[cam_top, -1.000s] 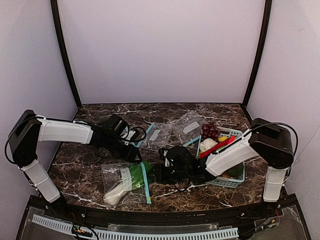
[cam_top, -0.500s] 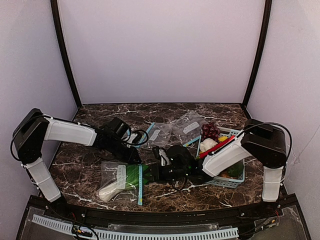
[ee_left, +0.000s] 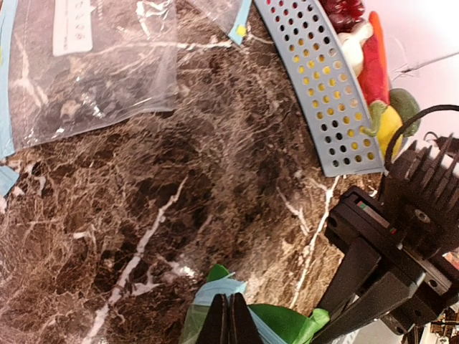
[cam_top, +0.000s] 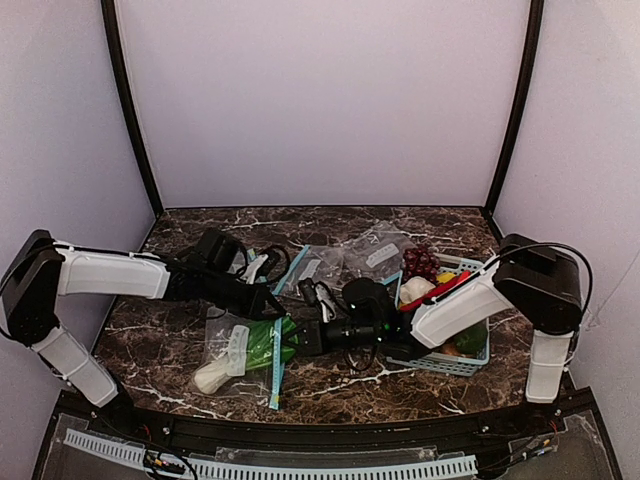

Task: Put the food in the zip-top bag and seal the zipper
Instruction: Adjust the fake vegetable in the zipper food storage bag.

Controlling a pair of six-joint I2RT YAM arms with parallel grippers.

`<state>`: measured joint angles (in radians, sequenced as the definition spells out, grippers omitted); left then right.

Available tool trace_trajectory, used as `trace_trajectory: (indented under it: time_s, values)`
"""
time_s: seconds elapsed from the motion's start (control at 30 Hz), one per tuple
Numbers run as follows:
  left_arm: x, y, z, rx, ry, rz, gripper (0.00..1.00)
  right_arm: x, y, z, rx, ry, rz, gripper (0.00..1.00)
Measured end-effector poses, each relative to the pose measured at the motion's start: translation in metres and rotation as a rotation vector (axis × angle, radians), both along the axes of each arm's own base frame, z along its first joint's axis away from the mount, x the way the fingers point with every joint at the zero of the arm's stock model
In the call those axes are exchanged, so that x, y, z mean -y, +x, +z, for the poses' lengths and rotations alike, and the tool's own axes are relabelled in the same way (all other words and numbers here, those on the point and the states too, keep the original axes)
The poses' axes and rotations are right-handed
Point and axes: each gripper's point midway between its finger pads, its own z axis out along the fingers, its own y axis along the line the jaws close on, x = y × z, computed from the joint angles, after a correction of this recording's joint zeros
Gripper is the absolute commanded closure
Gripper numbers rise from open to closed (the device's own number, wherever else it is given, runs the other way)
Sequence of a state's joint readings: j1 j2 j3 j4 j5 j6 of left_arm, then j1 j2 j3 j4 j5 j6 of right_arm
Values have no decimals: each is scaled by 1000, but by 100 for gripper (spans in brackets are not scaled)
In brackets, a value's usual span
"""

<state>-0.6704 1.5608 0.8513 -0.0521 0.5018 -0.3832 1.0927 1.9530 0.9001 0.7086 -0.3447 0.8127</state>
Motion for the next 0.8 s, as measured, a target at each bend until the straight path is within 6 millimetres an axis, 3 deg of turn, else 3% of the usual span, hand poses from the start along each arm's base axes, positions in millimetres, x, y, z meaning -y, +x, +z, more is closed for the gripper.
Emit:
trace_trajectory:
  time_s: [0.17, 0.4, 0.6, 0.8]
  values:
    - [9, -4, 31, 21, -106, -15, 99, 0, -4, 23, 58, 35, 37, 100]
    - [23, -13, 58, 39, -197, -43, 99, -7, -3, 35, 94, 50, 68, 100]
    - [29, -17, 78, 56, -257, -42, 99, -9, 0, 36, 113, 49, 59, 100]
    - [36, -22, 84, 43, -286, -43, 99, -7, 8, 32, 138, 22, 19, 100]
